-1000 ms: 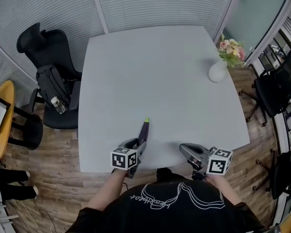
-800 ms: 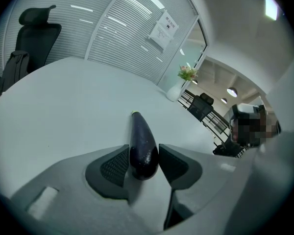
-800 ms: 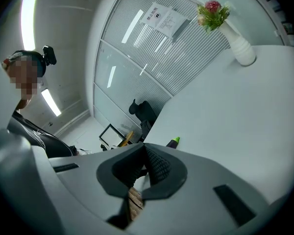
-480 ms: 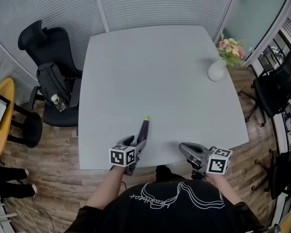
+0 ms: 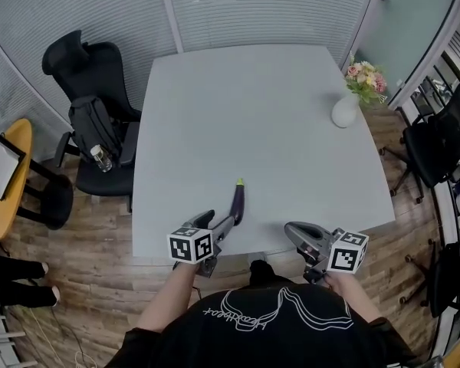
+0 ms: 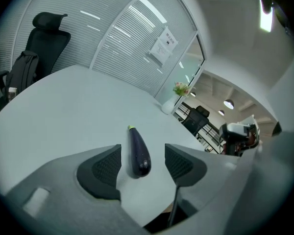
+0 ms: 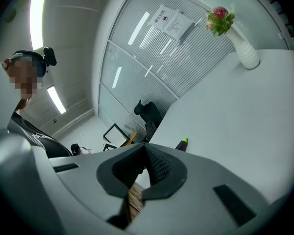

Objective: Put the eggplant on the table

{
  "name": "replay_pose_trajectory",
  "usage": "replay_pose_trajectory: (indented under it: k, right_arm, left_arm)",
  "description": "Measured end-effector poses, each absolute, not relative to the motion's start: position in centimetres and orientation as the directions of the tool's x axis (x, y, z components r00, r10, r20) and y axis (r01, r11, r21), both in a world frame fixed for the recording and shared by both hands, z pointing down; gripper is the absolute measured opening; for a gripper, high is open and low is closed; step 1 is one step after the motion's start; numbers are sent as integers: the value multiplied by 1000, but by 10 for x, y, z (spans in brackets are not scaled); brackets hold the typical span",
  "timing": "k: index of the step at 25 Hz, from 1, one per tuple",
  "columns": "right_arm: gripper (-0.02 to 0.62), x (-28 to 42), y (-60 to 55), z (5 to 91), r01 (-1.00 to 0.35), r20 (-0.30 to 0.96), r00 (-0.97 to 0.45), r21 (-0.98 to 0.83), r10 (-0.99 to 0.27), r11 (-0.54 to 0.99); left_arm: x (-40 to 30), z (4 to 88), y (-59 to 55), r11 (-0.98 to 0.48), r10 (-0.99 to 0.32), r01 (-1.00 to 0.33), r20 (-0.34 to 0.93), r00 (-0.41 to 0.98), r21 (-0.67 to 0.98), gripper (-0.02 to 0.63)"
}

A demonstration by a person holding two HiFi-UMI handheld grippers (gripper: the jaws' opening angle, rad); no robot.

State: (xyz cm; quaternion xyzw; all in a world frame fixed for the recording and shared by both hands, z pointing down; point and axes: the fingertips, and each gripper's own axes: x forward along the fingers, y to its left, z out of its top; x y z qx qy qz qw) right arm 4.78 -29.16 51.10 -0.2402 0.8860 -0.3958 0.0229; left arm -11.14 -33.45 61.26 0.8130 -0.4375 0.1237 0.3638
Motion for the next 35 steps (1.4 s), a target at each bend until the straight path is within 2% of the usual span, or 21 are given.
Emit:
replay_pose_trajectory:
  k: [8,11,18,25,35]
  right_arm:
    - [6,42,-270,485,-402,101,-886,-656,-454,639]
    - [6,36,-257,475,-387,81,-896,-626,-438,677]
    - [6,25,-230,462,-359,46,-910,-587,-413,726]
    - [6,20,-208,453,-325,13,-922,-573,-388,752]
    - [6,22,-206,457,-338,29,-918,-578,-395,743]
  left_arm:
    - [-98,526,-286,-464,-625,-695,352,696,550,256]
    - [-89,490,-263,-523,-614,-643,276,740,560,184]
    - [-61,436,-213,-668,-542,-534,153,826,518,74]
    - [-54,442,-193,-677,-544,-575,214,811,460,20]
    - [-49,441,-189,-684,-539,-576,223,812,448,14]
